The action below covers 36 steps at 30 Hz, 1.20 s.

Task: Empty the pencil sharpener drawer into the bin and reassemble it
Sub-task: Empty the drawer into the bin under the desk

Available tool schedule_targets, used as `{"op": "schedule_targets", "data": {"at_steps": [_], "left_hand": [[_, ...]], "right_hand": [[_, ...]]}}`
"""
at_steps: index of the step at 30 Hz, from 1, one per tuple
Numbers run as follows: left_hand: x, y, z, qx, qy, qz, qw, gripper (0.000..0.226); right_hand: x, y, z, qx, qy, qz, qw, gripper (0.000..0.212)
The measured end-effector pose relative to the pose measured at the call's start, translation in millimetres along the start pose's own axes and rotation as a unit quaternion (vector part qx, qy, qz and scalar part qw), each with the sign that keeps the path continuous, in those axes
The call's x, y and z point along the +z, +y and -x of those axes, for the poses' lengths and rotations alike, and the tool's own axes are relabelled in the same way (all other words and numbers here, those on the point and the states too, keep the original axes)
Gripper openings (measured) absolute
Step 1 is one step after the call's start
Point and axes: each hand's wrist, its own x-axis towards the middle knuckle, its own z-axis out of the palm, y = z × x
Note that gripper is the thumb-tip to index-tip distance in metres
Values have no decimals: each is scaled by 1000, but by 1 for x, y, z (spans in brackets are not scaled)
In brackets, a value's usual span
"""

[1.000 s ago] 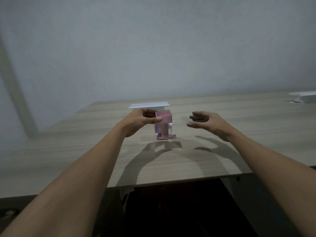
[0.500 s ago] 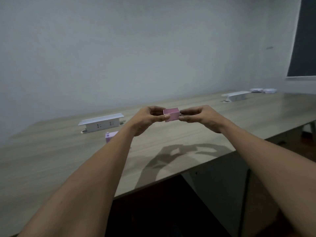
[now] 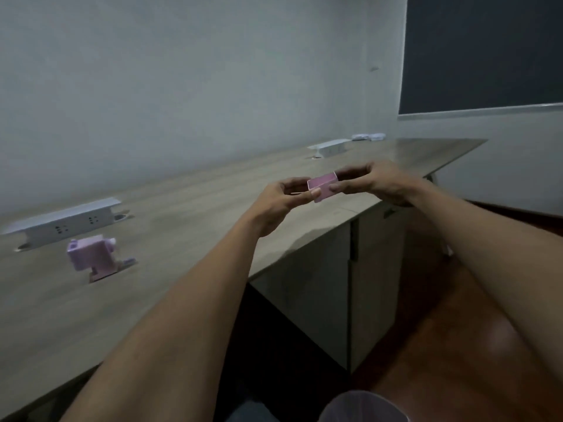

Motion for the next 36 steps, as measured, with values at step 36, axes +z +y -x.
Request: {"op": "schedule_targets", "data": {"at_steps": [36], "left_hand": [[200, -311, 153, -457, -144, 182, 859, 39]], "right_hand": [[136, 302, 249, 490, -78, -271, 825, 46]]}}
